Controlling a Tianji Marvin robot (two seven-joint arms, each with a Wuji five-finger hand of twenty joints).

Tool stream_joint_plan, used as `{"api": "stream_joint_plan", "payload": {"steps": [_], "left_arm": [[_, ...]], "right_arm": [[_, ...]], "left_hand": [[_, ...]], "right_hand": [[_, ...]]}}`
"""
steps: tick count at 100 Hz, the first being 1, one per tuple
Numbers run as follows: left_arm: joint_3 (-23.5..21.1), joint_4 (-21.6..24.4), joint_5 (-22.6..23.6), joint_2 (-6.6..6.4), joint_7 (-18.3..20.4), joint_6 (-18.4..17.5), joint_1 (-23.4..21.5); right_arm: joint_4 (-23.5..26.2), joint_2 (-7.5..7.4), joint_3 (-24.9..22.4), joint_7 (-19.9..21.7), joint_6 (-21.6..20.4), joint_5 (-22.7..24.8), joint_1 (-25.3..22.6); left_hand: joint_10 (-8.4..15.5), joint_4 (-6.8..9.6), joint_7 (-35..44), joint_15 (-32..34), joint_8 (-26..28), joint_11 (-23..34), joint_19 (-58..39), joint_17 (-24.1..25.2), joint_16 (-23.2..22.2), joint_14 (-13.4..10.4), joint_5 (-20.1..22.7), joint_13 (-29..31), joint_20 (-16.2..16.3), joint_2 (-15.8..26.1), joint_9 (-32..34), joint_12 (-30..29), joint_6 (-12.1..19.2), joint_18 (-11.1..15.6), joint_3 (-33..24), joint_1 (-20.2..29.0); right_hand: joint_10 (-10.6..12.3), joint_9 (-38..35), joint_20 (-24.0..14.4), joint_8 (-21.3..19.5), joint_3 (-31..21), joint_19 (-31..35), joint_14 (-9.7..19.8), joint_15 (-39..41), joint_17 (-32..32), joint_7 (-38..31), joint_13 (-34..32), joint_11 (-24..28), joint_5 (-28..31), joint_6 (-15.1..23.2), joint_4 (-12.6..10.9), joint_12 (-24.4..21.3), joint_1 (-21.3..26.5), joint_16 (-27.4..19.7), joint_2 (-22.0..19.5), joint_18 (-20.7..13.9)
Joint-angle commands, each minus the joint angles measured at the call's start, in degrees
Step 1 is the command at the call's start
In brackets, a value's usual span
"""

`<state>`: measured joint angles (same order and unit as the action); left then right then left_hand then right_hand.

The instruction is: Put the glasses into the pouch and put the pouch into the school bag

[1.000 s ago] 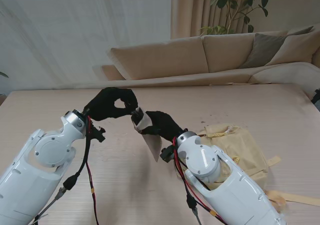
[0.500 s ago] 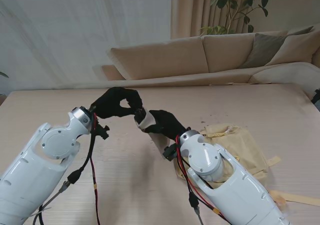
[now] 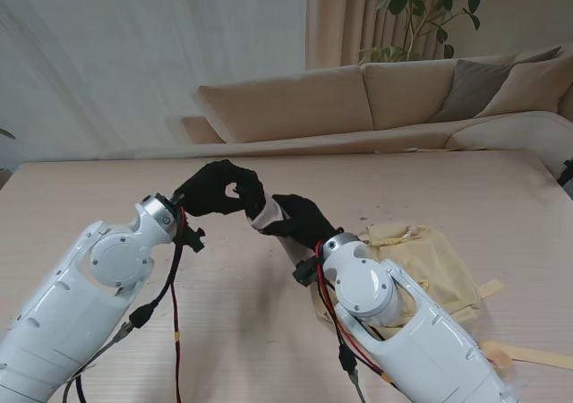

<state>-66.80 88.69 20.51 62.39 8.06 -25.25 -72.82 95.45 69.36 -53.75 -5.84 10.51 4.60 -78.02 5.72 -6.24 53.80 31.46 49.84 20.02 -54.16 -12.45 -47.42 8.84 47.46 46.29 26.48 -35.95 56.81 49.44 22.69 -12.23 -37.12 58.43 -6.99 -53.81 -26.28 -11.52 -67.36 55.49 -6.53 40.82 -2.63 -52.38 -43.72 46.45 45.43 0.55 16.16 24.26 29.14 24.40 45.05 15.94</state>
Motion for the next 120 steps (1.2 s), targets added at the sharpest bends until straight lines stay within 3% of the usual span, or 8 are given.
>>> {"api": "stream_joint_plan", "payload": {"steps": [1,5,21,45,56,66,84,120], "left_arm": [[-0.7,1.9,-0.8,0.33,0.5,0.9,-1.9],[-1.4,3.0,0.2,0.3,0.2,1.6,-2.8],[-4.1,6.3,3.2,0.4,-1.7,4.0,-5.6],[-8.2,10.6,2.7,-0.38,1.8,7.6,-9.5],[-10.1,12.1,1.9,-0.79,3.7,7.7,-11.2],[-10.9,12.5,1.1,-0.53,2.6,6.9,-12.4],[-10.4,11.6,1.2,-0.95,3.5,3.6,-12.5],[-6.7,8.0,1.1,-1.57,5.9,1.3,-9.9]], "right_arm": [[1.1,0.62,0.4,0.6,-0.5,0.5,0.2],[1.1,0.68,0.5,0.4,-0.5,0.7,0.2],[0.9,1.61,0.8,-3.0,-0.7,0.9,-0.2],[-0.4,2.78,0.7,-7.6,-1.9,1.4,-0.5],[-1.4,3.26,0.5,-9.6,-2.5,2.2,-0.2],[-1.8,3.4,0.2,-10.2,-2.7,2.2,0.0],[-2.0,3.45,0.3,-10.4,-2.8,2.6,0.1],[-1.1,3.58,0.7,-10.2,-1.6,1.9,0.1]], "left_hand": [[-1.1,-0.26,-5.9,0.1,-13.8,2.7,0.7,3.3,7.0,-2.1,-2.3,-5.8,0.7,3.4,-12.1,-11.5,-1.6,-1.1,-8.6,-4.3],[-1.1,1.53,-7.9,-0.8,-16.4,4.7,1.4,4.2,11.0,-2.2,-8.1,-9.5,0.4,4.3,-17.8,-19.8,-1.5,-1.3,-11.6,-8.3],[-3.0,1.29,-14.3,-3.5,-20.8,3.2,1.6,5.1,13.6,-1.9,-25.9,-15.8,0.3,2.7,-29.0,-22.6,-6.6,-0.2,-11.8,-13.5],[-7.2,2.14,-24.2,-13.2,-31.4,-1.6,7.1,9.0,22.9,-2.4,-38.3,-27.2,-2.4,1.7,-43.1,-30.2,-19.5,0.4,-7.8,-17.6],[-9.7,2.99,-39.6,-17.2,-39.9,-10.9,12.9,12.9,27.5,-2.8,-38.8,-36.8,-5.4,0.4,-46.6,-37.6,-24.2,1.6,-2.6,-19.9],[-10.0,3.17,-46.6,-19.7,-43.5,-16.1,17.4,15.1,30.4,-3.3,-38.6,-41.0,-7.8,-0.3,-48.9,-37.7,-24.7,2.3,1.2,-22.1],[-7.6,3.0,-47.5,-22.3,-43.6,-17.0,19.5,15.5,31.7,-5.4,-38.2,-41.4,-8.9,-0.3,-49.3,-34.9,-21.5,3.8,5.3,-23.0],[-5.0,4.08,-43.9,-22.0,-41.8,-14.5,20.0,15.4,33.0,-7.9,-38.3,-40.8,-9.1,0.4,-47.4,-36.0,-20.5,4.5,1.7,-20.4]], "right_hand": [[0.2,-1.3,-1.3,-0.5,2.5,0.4,0.7,1.2,-0.4,-3.2,-2.4,1.9,3.5,8.4,2.3,1.0,-0.2,0.6,0.8,0.3],[0.4,-1.3,-1.4,-0.6,2.4,0.6,0.9,1.4,-0.7,-3.2,-2.6,2.0,3.3,8.6,2.3,1.1,0.0,0.6,0.9,0.2],[-1.3,-7.8,-1.7,-2.7,-0.9,3.8,0.6,5.2,-3.7,-7.6,-8.0,5.8,9.9,9.2,0.8,2.5,3.2,1.6,-0.3,1.7],[-2.4,-10.5,-0.4,-4.5,-4.3,6.2,0.1,7.1,-4.1,-9.2,-9.7,6.8,13.3,10.0,0.9,4.1,4.6,1.5,1.7,1.8],[-2.4,-10.7,-0.1,-4.9,-4.8,6.6,0.2,7.3,-4.0,-9.1,-9.7,6.9,13.6,10.1,1.0,4.3,4.5,1.5,1.9,1.9],[-2.2,-10.6,0.2,-4.9,-4.8,6.8,0.2,7.3,-4.0,-8.8,-9.6,6.7,13.5,10.1,1.1,4.2,4.1,1.4,1.7,1.9],[-1.9,-10.2,0.7,-3.9,-4.0,6.9,0.4,7.0,-3.9,-7.5,-9.2,6.0,12.5,9.9,1.4,3.6,3.3,1.1,1.0,2.1],[-2.0,-8.9,1.4,-3.4,-2.5,6.8,0.2,6.8,-3.2,-6.9,-8.4,5.9,11.0,8.9,1.5,3.3,2.6,1.0,0.7,1.7]]}}
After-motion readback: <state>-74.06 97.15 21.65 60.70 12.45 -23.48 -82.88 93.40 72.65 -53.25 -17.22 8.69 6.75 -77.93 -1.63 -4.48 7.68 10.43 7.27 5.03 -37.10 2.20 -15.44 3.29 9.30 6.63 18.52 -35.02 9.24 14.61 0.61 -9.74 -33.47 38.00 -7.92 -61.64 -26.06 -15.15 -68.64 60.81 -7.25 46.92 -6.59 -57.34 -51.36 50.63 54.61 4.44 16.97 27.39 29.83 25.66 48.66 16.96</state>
